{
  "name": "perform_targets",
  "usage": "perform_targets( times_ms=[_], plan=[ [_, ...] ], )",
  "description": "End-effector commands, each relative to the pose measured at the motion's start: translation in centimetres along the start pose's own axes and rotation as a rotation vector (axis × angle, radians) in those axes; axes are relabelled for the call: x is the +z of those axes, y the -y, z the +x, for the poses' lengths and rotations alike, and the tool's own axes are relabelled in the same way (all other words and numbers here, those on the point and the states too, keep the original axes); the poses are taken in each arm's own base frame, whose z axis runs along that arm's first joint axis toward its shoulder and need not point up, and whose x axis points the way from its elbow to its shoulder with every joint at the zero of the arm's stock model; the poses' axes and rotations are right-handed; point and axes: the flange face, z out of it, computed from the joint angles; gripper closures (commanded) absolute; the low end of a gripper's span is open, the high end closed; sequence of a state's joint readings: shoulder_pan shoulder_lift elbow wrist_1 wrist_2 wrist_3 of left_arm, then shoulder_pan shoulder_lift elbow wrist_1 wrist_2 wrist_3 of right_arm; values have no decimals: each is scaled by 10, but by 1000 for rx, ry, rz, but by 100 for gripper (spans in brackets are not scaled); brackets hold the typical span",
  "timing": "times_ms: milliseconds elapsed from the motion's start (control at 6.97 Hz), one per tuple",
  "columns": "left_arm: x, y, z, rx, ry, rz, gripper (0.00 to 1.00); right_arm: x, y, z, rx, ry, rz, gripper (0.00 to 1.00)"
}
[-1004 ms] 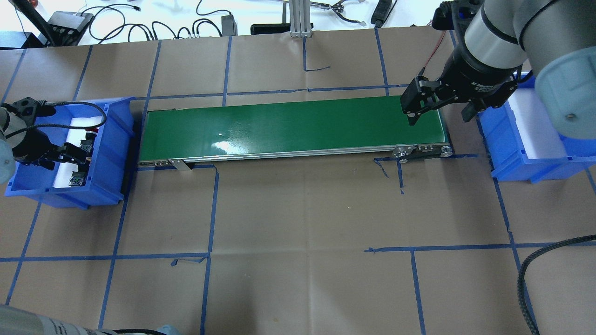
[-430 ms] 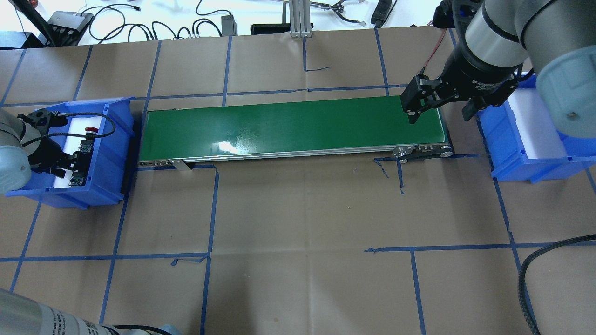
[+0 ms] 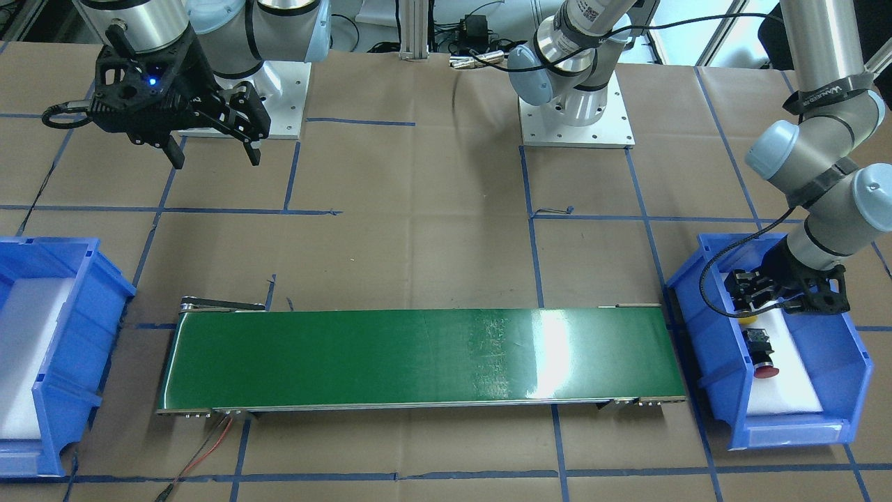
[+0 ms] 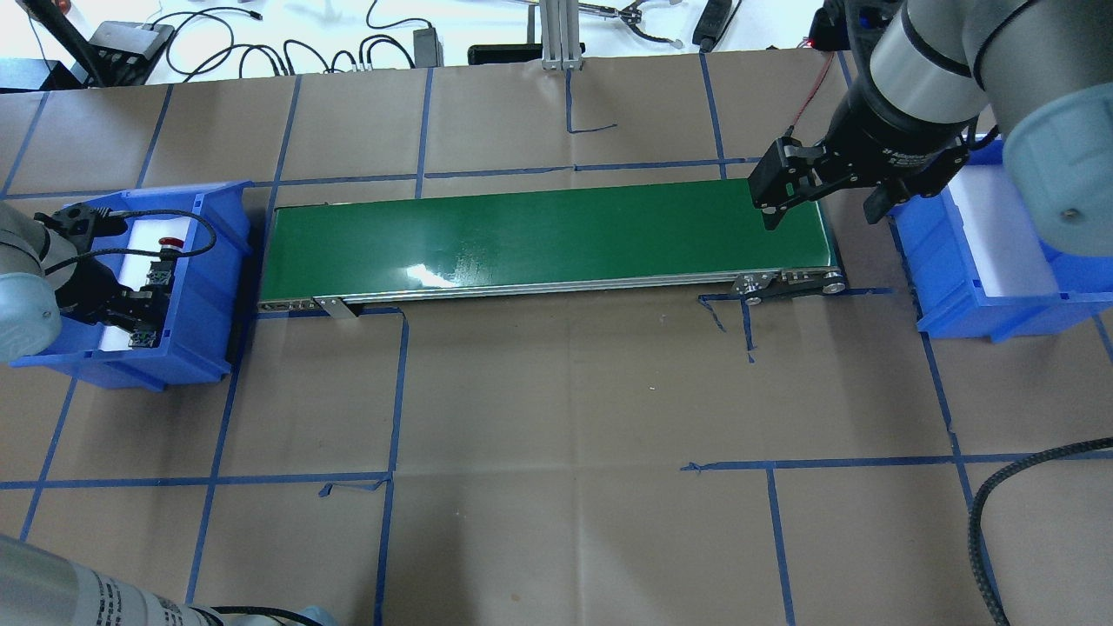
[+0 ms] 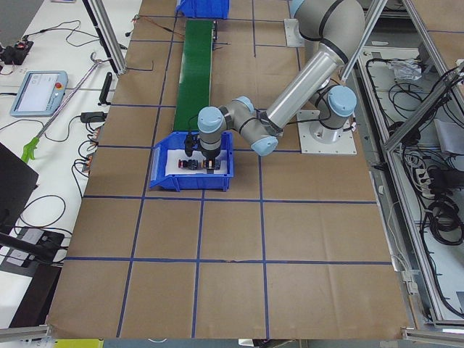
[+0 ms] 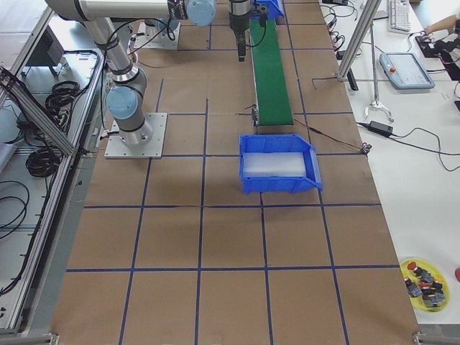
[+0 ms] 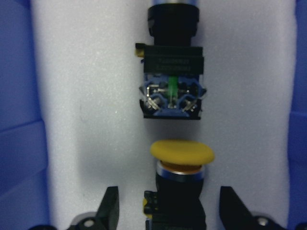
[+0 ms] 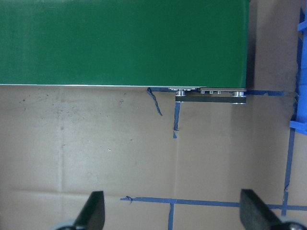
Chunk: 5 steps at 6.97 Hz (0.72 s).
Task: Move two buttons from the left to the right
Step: 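Grasp the yellow-capped button in the bin with the left gripper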
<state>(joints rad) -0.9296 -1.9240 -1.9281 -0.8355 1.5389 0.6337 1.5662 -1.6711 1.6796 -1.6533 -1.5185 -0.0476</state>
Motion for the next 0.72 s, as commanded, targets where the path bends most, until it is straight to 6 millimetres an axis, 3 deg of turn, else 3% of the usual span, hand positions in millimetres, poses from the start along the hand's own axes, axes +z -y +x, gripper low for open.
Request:
perform_targets(
  times_ms=[0,143,574],
  plan=[
    [-12,4,-1,-9,13,21,88,0,0,0,2,1,1,0],
    [-35,11,2,3,31,52,92,-1,0,0,0,-2,1,0],
    [-138,30,-7,7,16,24,92,-2,-1,0,-2,-3,4,0]
  ],
)
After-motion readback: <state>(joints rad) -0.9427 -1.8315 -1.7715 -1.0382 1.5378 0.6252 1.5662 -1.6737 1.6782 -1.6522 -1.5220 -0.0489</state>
